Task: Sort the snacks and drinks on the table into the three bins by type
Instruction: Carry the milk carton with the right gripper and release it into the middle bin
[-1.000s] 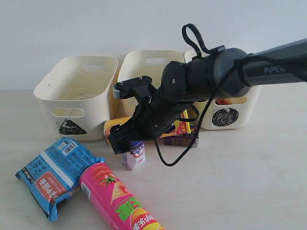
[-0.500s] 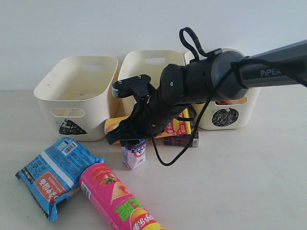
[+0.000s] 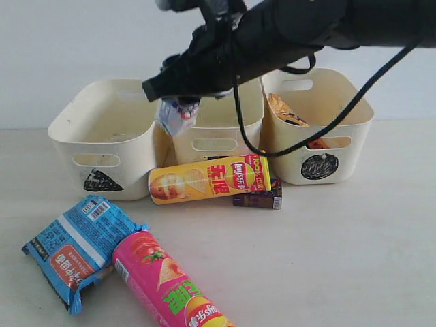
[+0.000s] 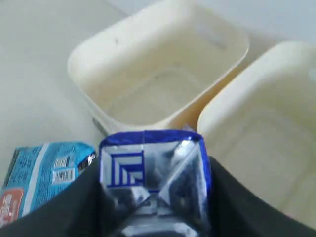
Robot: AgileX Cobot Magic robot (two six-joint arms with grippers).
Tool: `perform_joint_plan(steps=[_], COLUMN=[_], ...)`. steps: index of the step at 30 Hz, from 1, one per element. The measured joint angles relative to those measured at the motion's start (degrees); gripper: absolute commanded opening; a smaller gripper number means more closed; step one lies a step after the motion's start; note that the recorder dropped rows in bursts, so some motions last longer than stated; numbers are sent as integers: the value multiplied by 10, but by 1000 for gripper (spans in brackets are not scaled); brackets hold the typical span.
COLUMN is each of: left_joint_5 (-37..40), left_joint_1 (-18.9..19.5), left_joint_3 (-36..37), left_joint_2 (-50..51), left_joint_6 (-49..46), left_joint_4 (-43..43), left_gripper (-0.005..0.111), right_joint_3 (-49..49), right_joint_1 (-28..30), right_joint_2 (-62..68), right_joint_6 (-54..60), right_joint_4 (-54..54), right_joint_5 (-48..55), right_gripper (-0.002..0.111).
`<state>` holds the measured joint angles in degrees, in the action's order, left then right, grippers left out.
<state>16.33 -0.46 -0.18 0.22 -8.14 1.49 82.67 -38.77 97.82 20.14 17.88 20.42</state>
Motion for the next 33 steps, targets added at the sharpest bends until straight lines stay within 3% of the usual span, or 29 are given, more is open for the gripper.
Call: perform_joint_plan(steps=[17, 33], left_joint_5=[0, 0], left_joint_1=[0, 0], left_joint_3=[0, 0], left_joint_2=[0, 0], left_joint_6=[0, 0], left_joint_4=[0, 0], left_gripper=[4, 4], right_joint_3=[0, 0], right_joint_1=[8, 95], right_joint_2=[18, 146], right_joint_6=[109, 110], right_joint_4=[-14, -13], right_joint_5=[-269, -323], right_gripper=[0, 0])
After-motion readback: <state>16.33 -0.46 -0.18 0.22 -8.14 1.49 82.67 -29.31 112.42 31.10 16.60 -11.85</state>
